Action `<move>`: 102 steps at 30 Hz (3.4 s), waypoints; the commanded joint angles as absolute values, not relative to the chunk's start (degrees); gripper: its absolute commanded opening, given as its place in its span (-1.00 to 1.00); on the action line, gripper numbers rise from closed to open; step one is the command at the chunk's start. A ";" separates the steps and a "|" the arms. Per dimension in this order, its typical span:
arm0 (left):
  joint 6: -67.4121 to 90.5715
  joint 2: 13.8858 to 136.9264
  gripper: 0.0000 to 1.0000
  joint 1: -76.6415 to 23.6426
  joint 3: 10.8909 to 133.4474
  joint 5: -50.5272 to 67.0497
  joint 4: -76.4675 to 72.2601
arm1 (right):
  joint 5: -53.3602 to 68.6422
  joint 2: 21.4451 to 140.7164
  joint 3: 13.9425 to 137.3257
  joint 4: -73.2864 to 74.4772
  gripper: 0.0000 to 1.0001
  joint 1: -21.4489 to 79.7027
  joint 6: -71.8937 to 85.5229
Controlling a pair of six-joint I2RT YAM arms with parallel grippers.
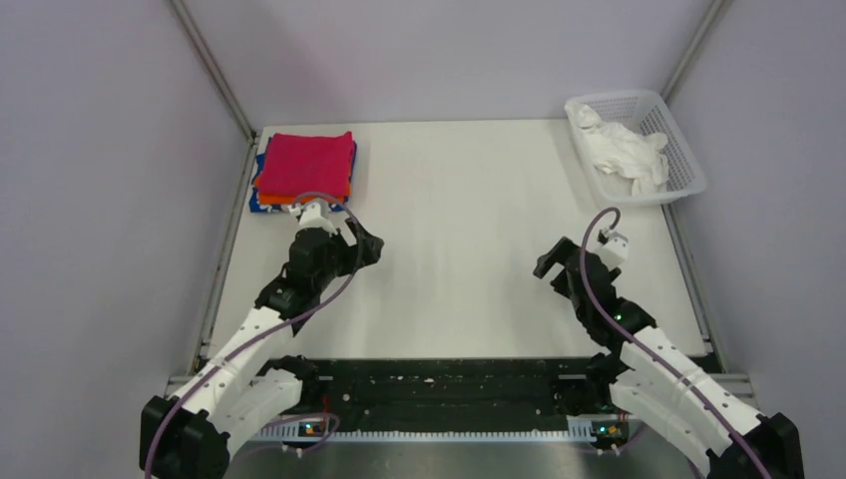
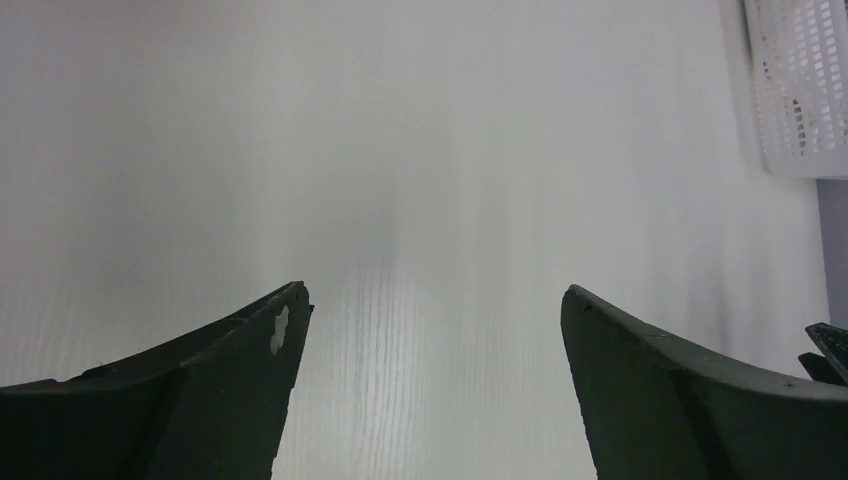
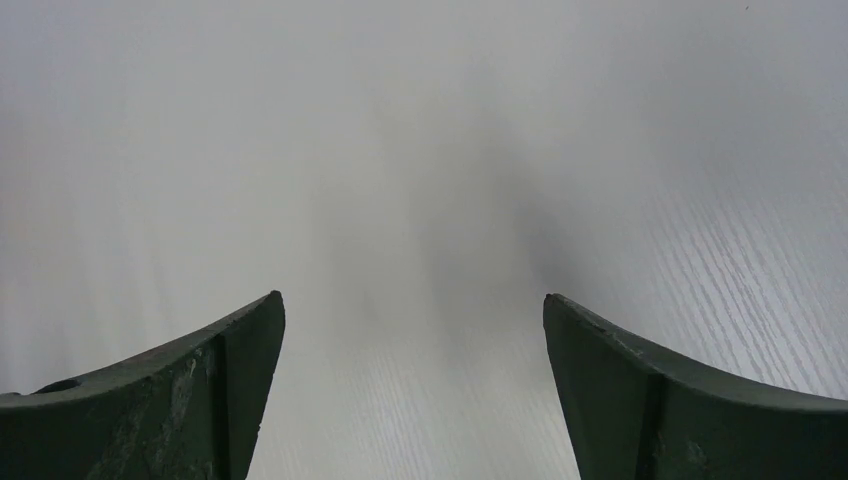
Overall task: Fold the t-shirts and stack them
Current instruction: Grab crumpled tshirt from bin with the right arm, then move the tshirt to the center of the board
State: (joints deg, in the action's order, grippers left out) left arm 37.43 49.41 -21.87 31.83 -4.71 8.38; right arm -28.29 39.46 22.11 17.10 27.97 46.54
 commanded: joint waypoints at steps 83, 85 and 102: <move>38.94 44.18 0.98 -21.88 32.62 -11.77 7.35 | 29.67 97.72 121.44 11.18 -1.00 12.02 19.65; 38.98 42.02 0.98 -21.87 32.88 -12.92 9.14 | 31.78 97.89 122.21 12.65 -1.00 15.51 19.10; 43.95 44.28 0.98 -21.83 33.03 -17.39 14.97 | -18.72 74.84 58.25 22.70 0.62 16.92 21.77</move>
